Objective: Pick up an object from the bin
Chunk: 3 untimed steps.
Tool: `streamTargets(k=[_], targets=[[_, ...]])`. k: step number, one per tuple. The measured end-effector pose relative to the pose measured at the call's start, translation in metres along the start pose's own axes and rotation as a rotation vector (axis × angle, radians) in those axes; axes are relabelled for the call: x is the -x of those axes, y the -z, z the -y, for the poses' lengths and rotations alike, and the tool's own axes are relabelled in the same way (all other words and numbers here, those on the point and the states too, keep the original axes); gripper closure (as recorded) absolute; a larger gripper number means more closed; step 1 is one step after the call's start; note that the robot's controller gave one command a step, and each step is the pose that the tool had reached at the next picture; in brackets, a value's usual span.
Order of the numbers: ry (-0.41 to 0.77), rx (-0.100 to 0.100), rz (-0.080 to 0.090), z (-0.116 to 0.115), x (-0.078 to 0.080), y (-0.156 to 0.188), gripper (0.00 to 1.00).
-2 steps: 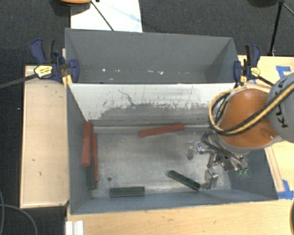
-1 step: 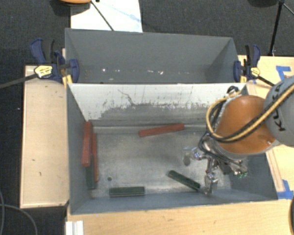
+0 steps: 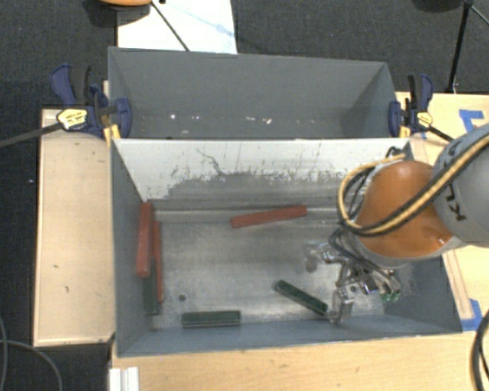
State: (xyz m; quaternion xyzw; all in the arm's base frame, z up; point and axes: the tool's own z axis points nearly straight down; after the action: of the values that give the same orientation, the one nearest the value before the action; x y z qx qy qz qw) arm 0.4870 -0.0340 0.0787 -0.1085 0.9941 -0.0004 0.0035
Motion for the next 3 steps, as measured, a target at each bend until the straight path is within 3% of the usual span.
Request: streamTargets(k=[1, 2, 3], targets=[[0.168, 0.003, -0.005, -0.0535, 0.0086, -0.0063, 1.0], [0.17, 0.001, 0.001, -0.0534, 0.0111, -0.0049, 0.0], [0.172, 0.001, 0.001, -0.0535, 0.0109, -0.0049, 0.0]])
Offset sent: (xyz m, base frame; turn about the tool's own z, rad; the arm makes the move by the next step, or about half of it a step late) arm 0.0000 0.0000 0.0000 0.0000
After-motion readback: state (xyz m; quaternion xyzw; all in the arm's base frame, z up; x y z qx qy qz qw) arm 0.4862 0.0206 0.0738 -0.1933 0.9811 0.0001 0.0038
